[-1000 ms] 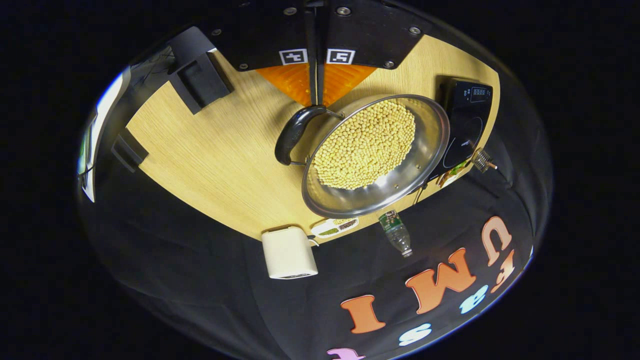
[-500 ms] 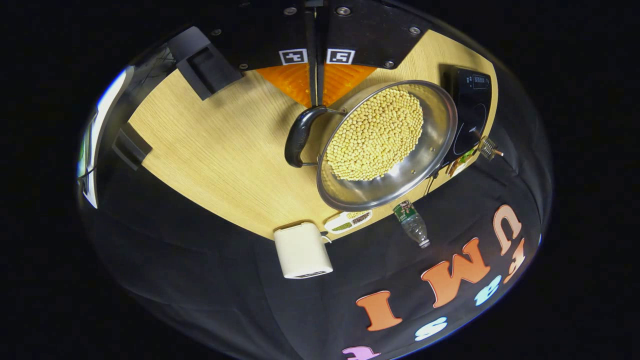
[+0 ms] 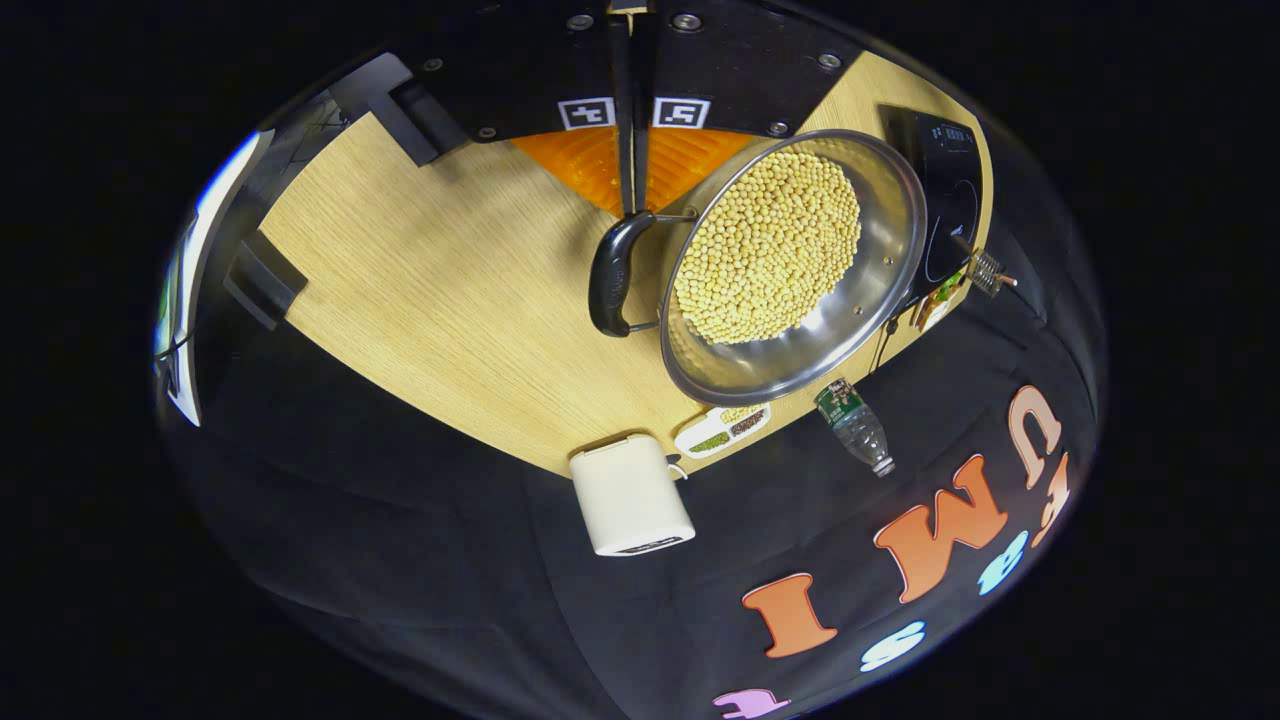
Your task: First push the handle of the pot to place it horizontally, then grasp the pot with both hands and set it on the induction cooktop.
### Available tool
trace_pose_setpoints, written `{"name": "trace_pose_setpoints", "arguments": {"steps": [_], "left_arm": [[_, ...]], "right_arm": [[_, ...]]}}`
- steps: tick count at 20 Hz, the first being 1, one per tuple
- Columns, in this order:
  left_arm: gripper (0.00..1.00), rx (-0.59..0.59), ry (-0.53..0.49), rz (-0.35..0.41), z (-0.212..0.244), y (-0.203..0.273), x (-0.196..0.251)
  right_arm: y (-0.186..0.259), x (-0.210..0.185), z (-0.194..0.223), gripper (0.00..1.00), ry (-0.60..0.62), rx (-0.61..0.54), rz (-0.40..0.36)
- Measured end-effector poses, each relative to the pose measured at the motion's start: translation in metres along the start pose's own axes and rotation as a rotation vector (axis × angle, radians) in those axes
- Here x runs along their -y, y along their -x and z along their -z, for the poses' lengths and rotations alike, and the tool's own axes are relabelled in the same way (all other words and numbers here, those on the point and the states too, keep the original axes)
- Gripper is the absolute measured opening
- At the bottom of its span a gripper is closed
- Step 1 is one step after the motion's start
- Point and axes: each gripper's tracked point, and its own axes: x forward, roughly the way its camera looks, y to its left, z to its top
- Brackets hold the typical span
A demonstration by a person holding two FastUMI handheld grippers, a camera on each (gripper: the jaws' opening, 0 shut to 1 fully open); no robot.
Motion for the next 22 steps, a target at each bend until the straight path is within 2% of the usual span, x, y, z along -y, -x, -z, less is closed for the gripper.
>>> {"name": "trace_pose_setpoints", "arguments": {"steps": [13,22], "left_arm": [[0.98,-0.027,-0.016,0.023,0.018,-0.024,0.016],[0.99,-0.045,-0.002,0.015,0.032,-0.044,0.012]], "right_arm": [[-0.021,0.006,-0.022,0.00,-0.020,-0.006,0.016],[-0.044,0.009,-0.042,0.00,-0.033,-0.013,0.047]]}}
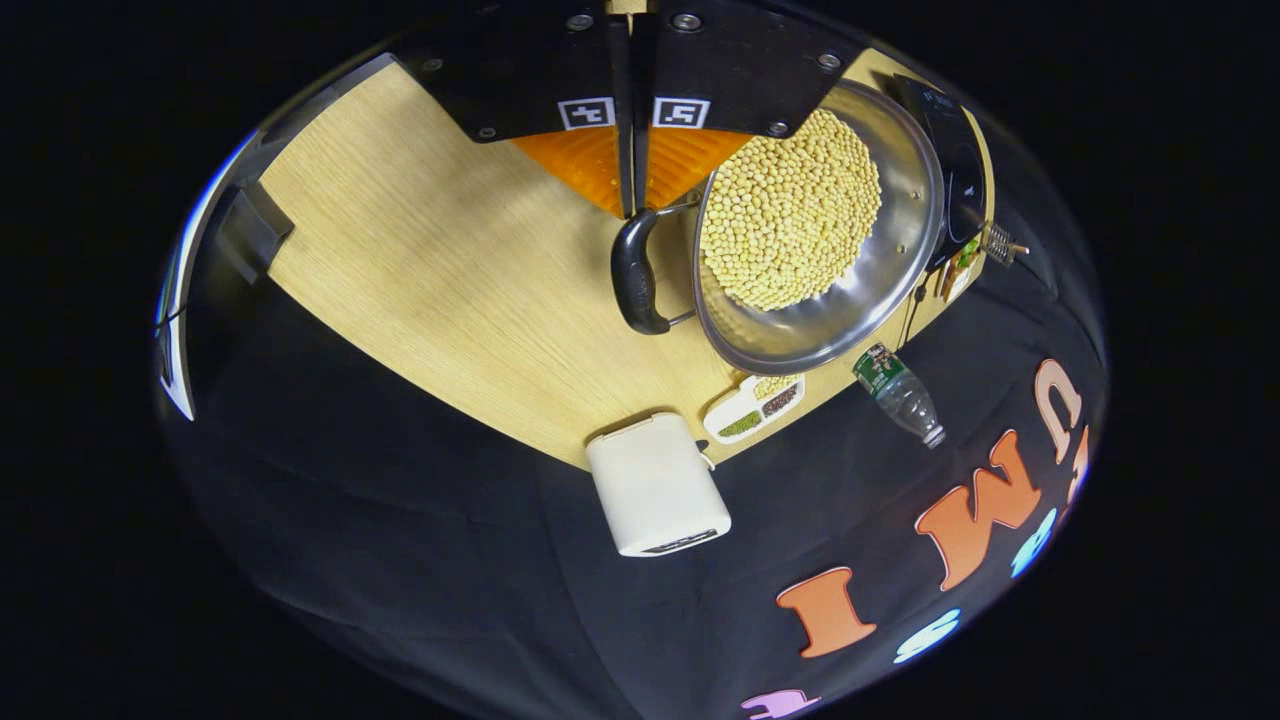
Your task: First push the handle of the pot to place it horizontally, then grasp the pot with both hands and set it on the induction cooktop.
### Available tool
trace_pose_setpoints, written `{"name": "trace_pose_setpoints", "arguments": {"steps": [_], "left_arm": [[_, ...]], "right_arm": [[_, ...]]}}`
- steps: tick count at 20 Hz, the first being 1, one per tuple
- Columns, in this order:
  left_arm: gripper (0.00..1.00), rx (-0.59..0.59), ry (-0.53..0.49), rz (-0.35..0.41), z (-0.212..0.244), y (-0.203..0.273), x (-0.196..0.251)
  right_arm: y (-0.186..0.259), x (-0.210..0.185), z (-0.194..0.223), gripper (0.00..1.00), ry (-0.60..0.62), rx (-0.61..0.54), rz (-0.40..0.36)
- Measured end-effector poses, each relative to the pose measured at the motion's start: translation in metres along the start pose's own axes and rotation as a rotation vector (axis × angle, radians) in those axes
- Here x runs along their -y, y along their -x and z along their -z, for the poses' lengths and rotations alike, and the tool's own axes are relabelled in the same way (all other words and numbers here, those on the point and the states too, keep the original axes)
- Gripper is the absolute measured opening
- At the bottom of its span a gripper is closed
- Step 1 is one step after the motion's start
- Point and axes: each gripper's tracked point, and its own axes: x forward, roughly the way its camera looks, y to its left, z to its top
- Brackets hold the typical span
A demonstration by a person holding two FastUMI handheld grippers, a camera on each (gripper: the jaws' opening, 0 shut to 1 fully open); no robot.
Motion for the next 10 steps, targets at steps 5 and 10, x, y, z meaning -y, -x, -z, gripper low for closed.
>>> {"name": "trace_pose_setpoints", "arguments": {"steps": [5,10], "left_arm": [[0.98,-0.005,0.022,0.004,0.006,-0.009,0.002],[0.99,-0.001,-0.004,-0.004,0.009,-0.015,0.008]], "right_arm": [[-0.008,0.001,-0.011,0.00,-0.002,-0.006,0.002],[-0.020,0.000,-0.023,0.00,-0.008,-0.011,0.008]]}}
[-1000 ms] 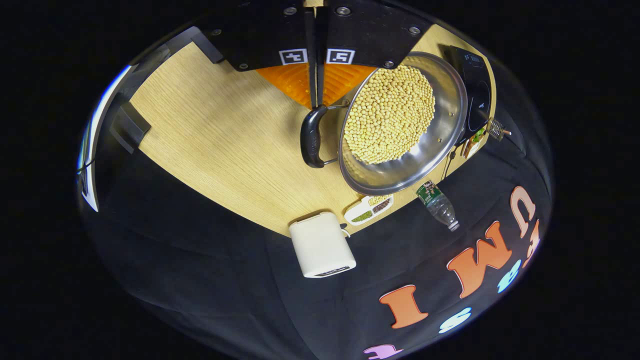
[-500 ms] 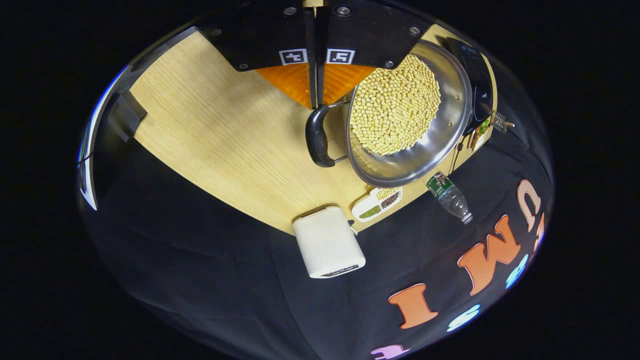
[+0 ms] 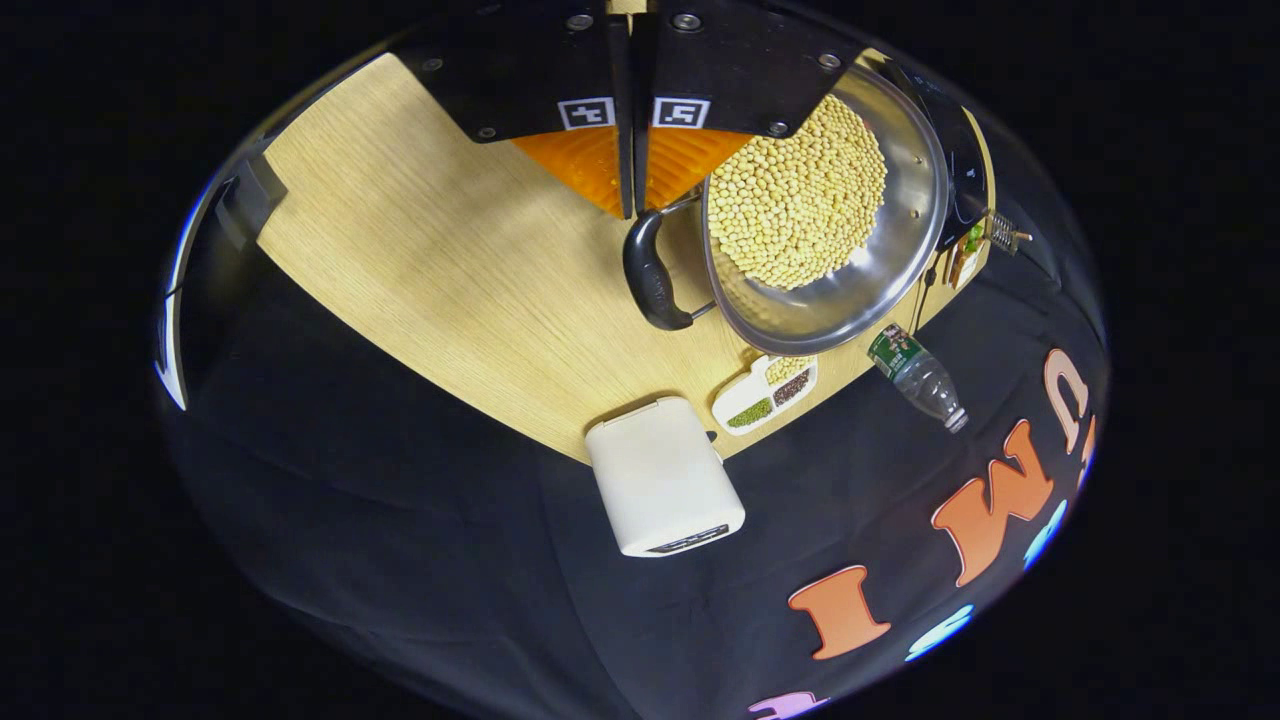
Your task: First push the handle of the pot to place it horizontally, then grasp the pot with both hands and set it on the induction cooktop.
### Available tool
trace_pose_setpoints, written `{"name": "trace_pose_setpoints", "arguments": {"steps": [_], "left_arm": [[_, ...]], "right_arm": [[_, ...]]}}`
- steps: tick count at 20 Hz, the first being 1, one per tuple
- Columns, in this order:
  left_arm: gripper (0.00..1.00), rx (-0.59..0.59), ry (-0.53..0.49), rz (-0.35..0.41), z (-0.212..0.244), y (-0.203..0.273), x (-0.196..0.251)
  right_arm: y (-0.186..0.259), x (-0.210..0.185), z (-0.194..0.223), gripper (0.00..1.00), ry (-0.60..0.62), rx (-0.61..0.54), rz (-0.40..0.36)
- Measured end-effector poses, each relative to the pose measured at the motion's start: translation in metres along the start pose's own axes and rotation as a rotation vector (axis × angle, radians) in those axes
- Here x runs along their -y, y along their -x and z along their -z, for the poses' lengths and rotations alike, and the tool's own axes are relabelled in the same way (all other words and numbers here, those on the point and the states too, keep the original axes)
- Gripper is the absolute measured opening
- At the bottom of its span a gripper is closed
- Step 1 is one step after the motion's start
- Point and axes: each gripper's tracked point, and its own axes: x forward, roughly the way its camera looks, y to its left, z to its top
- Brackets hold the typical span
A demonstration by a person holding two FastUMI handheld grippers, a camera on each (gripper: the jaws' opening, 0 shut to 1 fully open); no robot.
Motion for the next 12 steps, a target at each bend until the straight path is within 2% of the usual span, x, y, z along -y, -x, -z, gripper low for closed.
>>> {"name": "trace_pose_setpoints", "arguments": {"steps": [12], "left_arm": [[0.99,-0.046,0.018,0.042,0.028,-0.008,0.031]], "right_arm": [[-0.017,-0.002,-0.018,0.00,0.001,0.005,0.002]]}}
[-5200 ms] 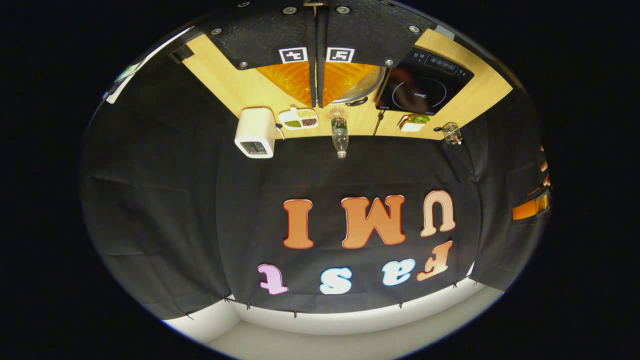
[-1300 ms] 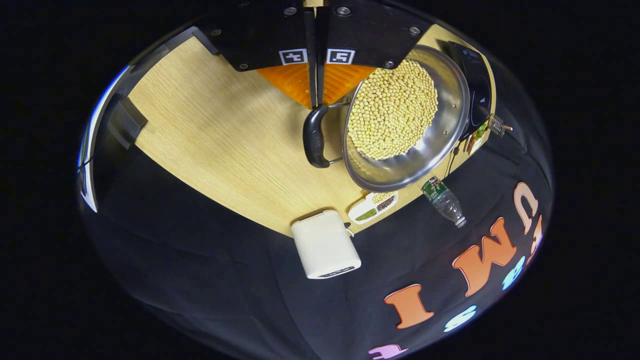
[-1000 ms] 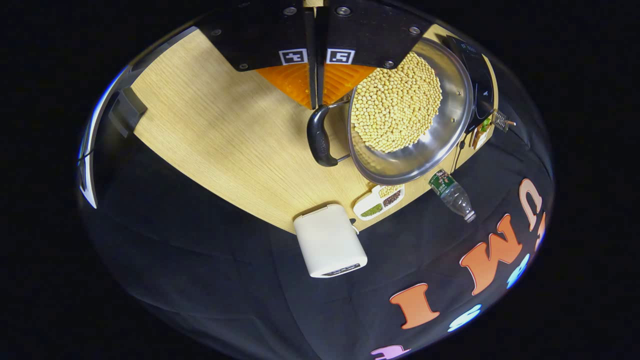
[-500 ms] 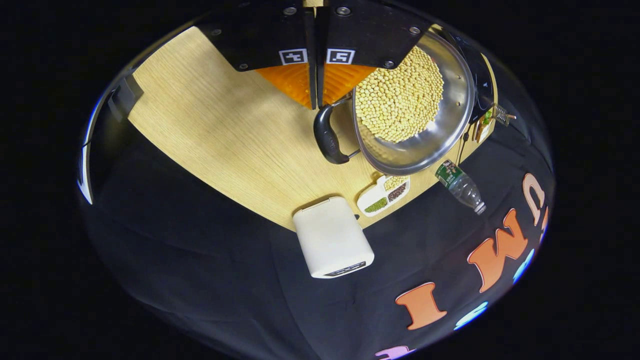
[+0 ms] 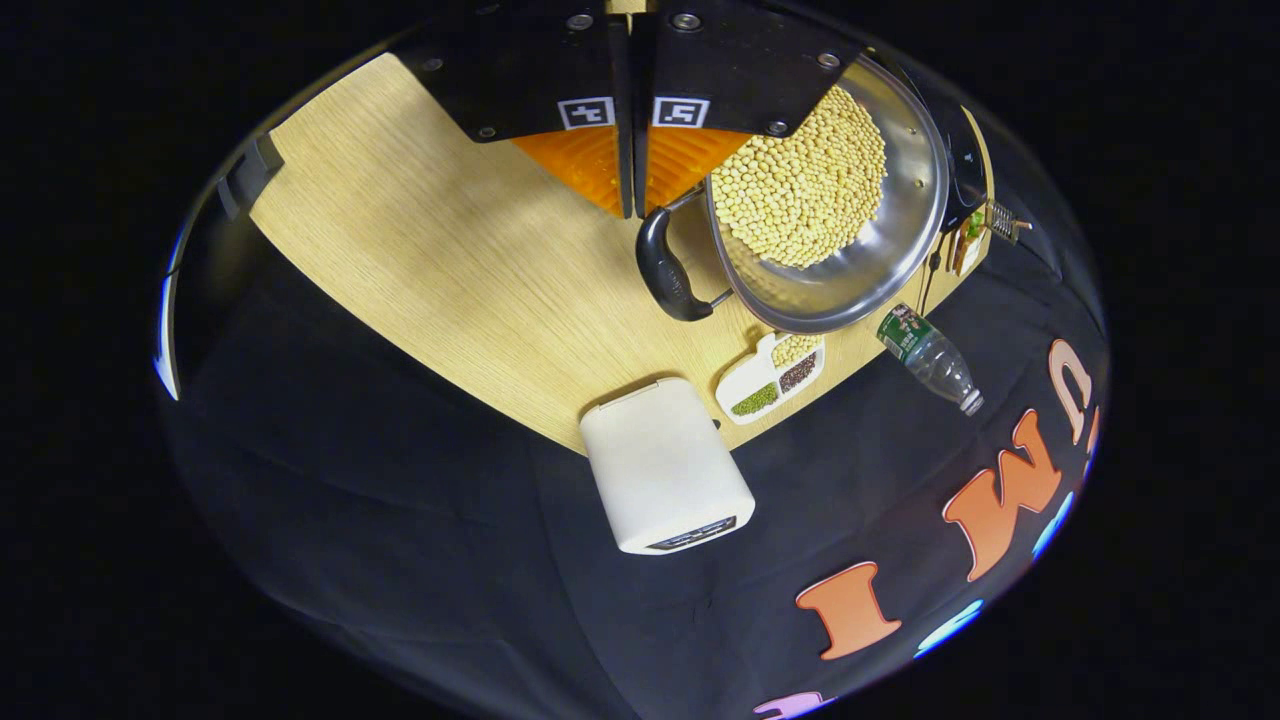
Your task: First push the handle of the pot to place it horizontally, then grasp the pot with both hands and set it on the induction cooktop.
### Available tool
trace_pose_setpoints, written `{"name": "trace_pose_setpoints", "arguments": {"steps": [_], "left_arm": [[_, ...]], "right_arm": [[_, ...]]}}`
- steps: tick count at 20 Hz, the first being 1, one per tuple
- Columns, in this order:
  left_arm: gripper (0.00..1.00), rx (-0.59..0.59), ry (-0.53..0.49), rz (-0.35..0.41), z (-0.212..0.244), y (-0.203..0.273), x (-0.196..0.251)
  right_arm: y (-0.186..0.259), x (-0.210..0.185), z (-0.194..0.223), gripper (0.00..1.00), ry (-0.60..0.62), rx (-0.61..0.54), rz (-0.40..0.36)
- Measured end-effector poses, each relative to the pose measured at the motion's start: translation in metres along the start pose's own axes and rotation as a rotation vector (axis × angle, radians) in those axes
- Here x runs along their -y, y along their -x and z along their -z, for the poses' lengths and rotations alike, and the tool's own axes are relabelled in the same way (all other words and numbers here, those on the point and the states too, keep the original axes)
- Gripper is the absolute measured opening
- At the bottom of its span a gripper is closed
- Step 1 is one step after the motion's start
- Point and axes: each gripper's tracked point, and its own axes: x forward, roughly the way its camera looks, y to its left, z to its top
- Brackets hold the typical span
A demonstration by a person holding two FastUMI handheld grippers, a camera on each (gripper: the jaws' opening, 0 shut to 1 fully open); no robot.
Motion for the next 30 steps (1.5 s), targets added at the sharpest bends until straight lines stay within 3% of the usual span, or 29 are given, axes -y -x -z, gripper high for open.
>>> {"name": "trace_pose_setpoints", "arguments": {"steps": [6,12,18,19,21,25,30], "left_arm": [[0.99,-0.042,0.027,0.001,0.035,-0.009,0.025],[0.98,-0.180,0.055,0.077,0.122,-0.037,0.091],[0.99,-0.320,0.069,0.119,0.211,-0.062,0.148],[0.98,-0.337,0.065,0.119,0.222,-0.065,0.156],[0.99,-0.373,0.054,0.124,0.245,-0.071,0.169],[0.99,-0.446,0.038,0.132,0.279,-0.082,0.187],[0.99,-0.524,0.051,0.146,0.303,-0.088,0.198]], "right_arm": [[0.008,0.005,0.000,0.00,0.048,0.031,0.001],[0.039,0.020,-0.015,0.01,0.036,0.143,-0.036],[0.037,0.001,-0.036,0.38,0.142,0.238,-0.122],[0.032,-0.005,-0.036,0.50,0.160,0.239,-0.130],[0.021,-0.013,-0.037,0.64,0.188,0.235,-0.143],[0.003,-0.019,-0.041,0.76,0.193,0.227,-0.160],[-0.015,-0.022,-0.044,0.79,0.203,0.211,-0.160]]}}
